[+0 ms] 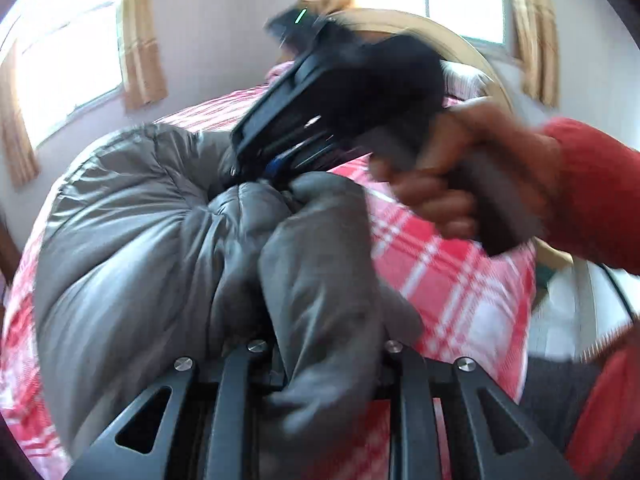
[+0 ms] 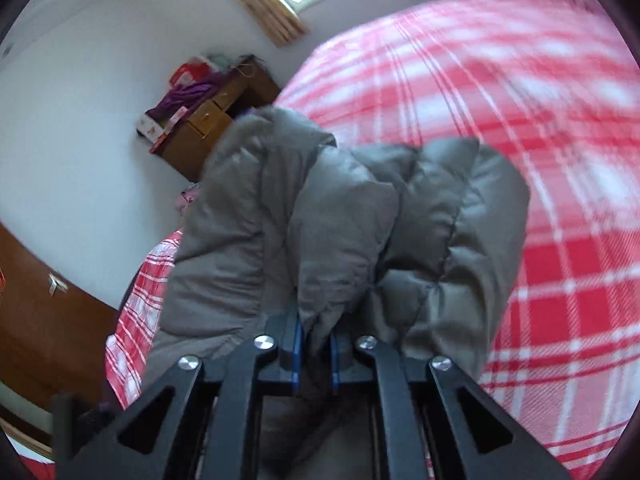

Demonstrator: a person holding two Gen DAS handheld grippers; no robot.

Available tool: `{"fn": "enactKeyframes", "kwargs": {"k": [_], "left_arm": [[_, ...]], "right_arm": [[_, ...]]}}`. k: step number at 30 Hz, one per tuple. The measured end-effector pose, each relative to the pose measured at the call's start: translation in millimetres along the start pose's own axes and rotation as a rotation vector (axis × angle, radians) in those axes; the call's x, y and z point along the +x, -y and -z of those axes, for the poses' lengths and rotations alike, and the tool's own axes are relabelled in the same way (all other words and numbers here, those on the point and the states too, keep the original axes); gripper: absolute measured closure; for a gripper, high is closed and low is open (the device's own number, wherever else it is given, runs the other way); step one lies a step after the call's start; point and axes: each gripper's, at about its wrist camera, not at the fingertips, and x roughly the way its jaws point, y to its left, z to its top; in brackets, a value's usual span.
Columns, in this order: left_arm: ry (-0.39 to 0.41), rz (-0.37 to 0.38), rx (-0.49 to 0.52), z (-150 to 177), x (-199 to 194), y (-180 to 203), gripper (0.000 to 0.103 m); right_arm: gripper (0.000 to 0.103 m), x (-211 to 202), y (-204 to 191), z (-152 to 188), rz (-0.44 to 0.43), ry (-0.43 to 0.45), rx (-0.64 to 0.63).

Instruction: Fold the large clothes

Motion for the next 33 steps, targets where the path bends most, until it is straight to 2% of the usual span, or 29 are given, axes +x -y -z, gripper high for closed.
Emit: {"fn": "enactKeyframes", "kwargs": {"k": [2,4,6,7,9,11,12,16,19,23,24,26,27,28,29,31,33], "left_arm": [[-0.006,0.050,-0.016,6.8,-20.2,-4.0,0.080],[-0.008,0.108,-0.092,9.5,-42.2,-18.5,0.079],[0.023,0.222,-0.173,11.5,-63.2,-32.7,0.078],[0.048,0.277,-0.214,12.9,-76.1,-41.9,0.075],[0.100,0.313,-0.289,15.4,-98.6,-60.2,0.063],[0.187,0.281,-0.380,14.5,-116.4,-86.9,0.037],[0.229,0.238,-0.436,10.4,-120.6,-104.2,0.033],[0.268,0.056,-0.601,-18.5,-99.4,-159.7,0.032],[0.220,-0.075,-0.696,-36.3,-57.3,-184.7,0.032],[0.114,-0.125,-0.730,-31.7,-7.9,-185.3,0.032],[0.095,-0.162,-0.706,-28.2,1.1,-177.4,0.032],[0.107,-0.211,-0.674,-24.2,1.7,-166.9,0.032],[0.118,-0.220,-0.663,-22.8,0.5,-162.4,0.032],[0.129,-0.227,-0.652,-20.4,-1.4,-158.3,0.032],[0.135,-0.231,-0.649,-21.3,-2.8,-158.4,0.032],[0.156,-0.221,-0.663,-16.9,-4.5,-160.8,0.032],[0.169,-0.211,-0.687,-13.5,-0.5,-168.6,0.032]], "right_arm": [[0.091,8.5,14.2,2.5,-0.025,-0.005,0.042],[0.093,12.6,18.6,3.0,-0.043,-0.005,0.054],[0.092,18.6,19.6,5.9,-0.070,-0.018,0.052],[0.092,19.1,19.0,7.7,-0.057,-0.009,0.048],[0.092,20.9,22.1,8.8,-0.045,0.006,0.030],[0.093,21.4,32.5,8.7,-0.089,0.006,0.093],[0.093,21.5,36.5,8.9,-0.111,0.007,0.117],[0.092,19.6,35.0,13.4,-0.104,0.035,0.107],[0.091,15.9,30.3,16.4,-0.080,0.051,0.111],[0.083,2.6,17.4,18.9,-0.039,0.066,0.116],[0.078,-3.8,11.0,17.6,-0.017,0.064,0.114],[0.055,-21.9,1.8,12.2,0.022,0.065,0.092],[0.029,-28.6,-0.8,10.2,0.036,0.080,0.086],[0.009,-42.8,-2.7,7.8,0.058,0.115,0.078],[0.003,-55.7,-2.7,5.9,0.091,0.156,0.073],[0.001,-70.5,0.3,0.8,0.154,0.208,0.073],[0.001,-69.7,4.2,-9.1,0.202,0.197,0.083]]}}
